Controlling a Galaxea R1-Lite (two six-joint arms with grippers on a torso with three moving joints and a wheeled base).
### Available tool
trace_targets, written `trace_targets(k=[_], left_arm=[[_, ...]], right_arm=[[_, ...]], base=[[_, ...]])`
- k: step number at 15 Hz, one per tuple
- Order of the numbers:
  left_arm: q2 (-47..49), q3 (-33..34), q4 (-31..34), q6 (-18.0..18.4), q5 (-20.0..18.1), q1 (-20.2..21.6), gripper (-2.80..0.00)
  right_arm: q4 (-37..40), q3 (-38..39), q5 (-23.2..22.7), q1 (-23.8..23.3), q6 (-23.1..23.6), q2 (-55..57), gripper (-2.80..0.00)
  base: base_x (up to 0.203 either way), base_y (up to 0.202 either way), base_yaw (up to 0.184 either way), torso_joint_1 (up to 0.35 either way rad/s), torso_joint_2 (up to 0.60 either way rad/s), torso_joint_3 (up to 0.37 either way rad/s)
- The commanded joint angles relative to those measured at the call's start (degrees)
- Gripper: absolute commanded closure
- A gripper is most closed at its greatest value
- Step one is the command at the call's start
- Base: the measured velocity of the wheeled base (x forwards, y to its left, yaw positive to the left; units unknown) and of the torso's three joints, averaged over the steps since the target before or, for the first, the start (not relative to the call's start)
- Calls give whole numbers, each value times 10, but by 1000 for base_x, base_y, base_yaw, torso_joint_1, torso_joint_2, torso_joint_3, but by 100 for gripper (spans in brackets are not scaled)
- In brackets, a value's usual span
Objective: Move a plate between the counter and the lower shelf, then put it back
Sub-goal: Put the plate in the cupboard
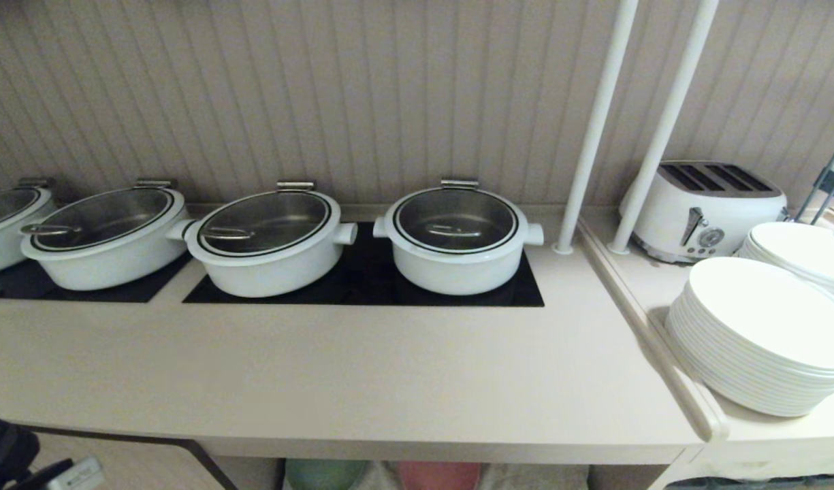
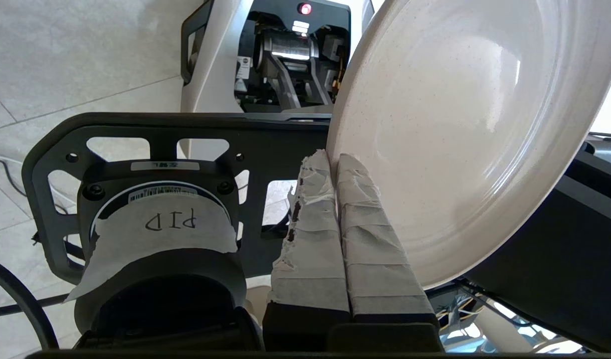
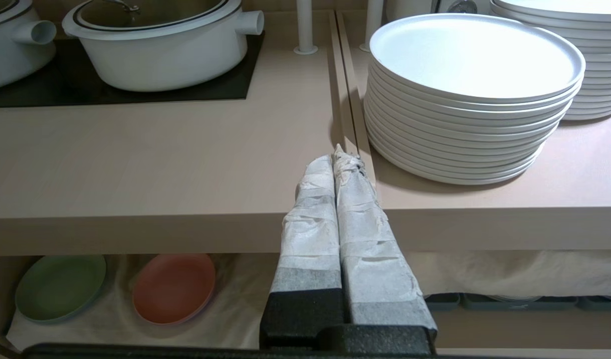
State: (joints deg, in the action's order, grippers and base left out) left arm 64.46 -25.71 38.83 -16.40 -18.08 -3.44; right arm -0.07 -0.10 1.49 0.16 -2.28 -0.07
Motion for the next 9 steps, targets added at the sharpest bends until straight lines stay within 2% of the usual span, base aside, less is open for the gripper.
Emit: trace_targets(k=[1,9], left_arm=[[2,2,2,-1,-1,0,0],[3,2,2,-1,-4,0,0]], right_arm=[[0,0,0,0,0,1,0],[0,0,0,0,0,1,0]], base=[[0,0,0,0,0,0],[0,0,0,0,0,0]])
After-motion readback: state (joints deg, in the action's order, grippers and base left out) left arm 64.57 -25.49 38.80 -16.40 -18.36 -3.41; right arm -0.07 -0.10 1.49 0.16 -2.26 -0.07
